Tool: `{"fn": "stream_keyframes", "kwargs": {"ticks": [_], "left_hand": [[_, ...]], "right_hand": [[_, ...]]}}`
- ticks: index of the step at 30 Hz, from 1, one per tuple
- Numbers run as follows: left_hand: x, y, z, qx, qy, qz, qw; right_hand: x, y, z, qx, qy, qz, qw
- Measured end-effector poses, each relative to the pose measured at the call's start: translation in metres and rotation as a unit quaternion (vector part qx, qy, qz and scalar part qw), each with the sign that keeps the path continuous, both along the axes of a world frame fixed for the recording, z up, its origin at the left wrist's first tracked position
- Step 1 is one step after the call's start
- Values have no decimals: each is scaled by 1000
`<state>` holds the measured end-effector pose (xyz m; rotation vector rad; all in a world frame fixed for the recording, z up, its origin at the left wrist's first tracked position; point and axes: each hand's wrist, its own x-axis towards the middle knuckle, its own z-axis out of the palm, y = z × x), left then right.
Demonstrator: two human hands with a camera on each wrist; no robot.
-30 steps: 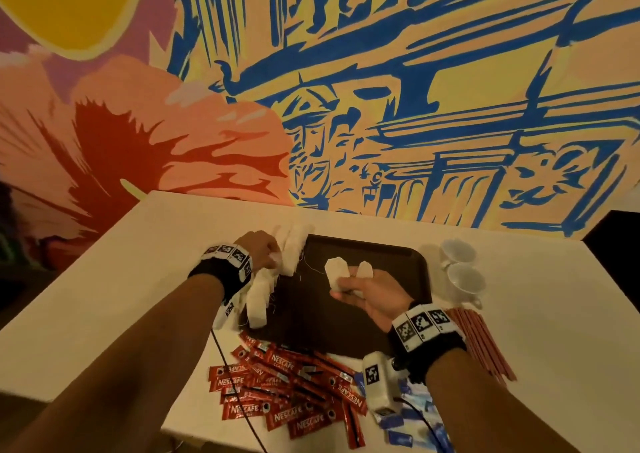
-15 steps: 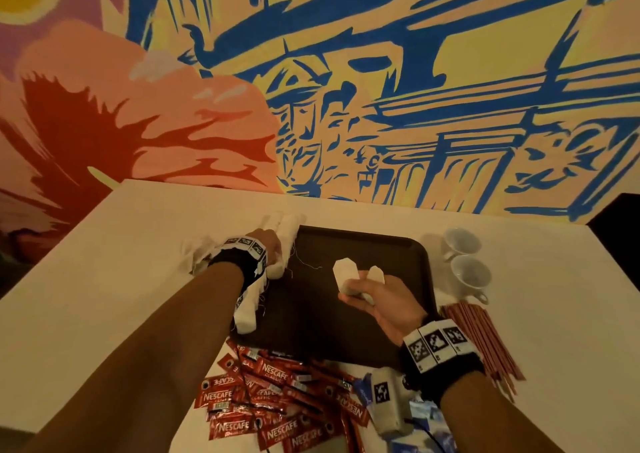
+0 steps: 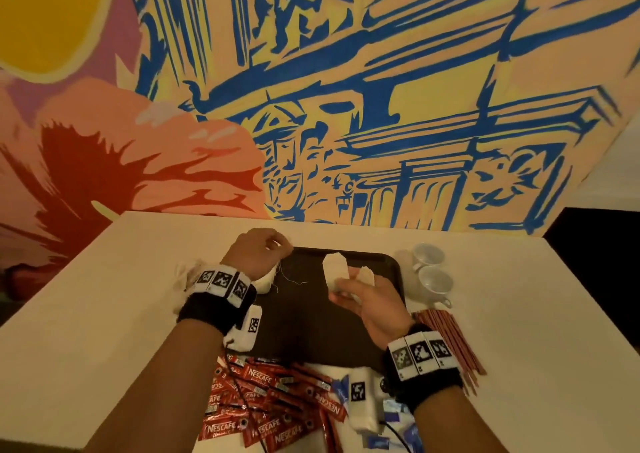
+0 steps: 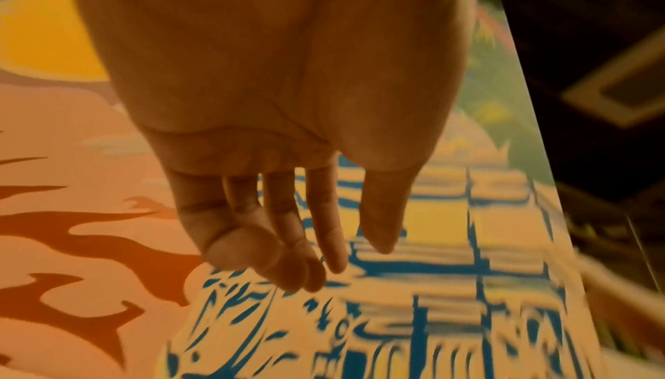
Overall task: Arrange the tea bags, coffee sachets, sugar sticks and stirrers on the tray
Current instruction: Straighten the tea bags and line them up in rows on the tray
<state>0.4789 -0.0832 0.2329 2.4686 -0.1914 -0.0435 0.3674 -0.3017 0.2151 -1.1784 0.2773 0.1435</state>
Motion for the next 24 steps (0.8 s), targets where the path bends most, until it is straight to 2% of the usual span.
{"fn": "stream_keyframes", "kwargs": {"ticks": [3, 6, 12, 17, 19, 24], "left_hand": [[-51, -10, 22, -144, 13, -35, 989], [-93, -21, 33, -229, 33, -50, 972], [-145, -32, 25, -265, 57, -66, 960], [-159, -40, 23, -293, 56, -67, 952], [-160, -40, 23, -284, 40, -75, 955], [-160, -34, 28, -290, 10, -66, 955]], "right_hand": [[-21, -4, 13, 7, -22, -17, 1000], [-38, -7, 16, 12, -41, -25, 999], [-71, -8, 14, 33, -61, -44, 997], [-85, -1, 13, -21, -75, 18, 997], [-87, 0, 16, 18, -68, 43, 997], [-89, -2, 26, 215, -3, 54, 975]]}}
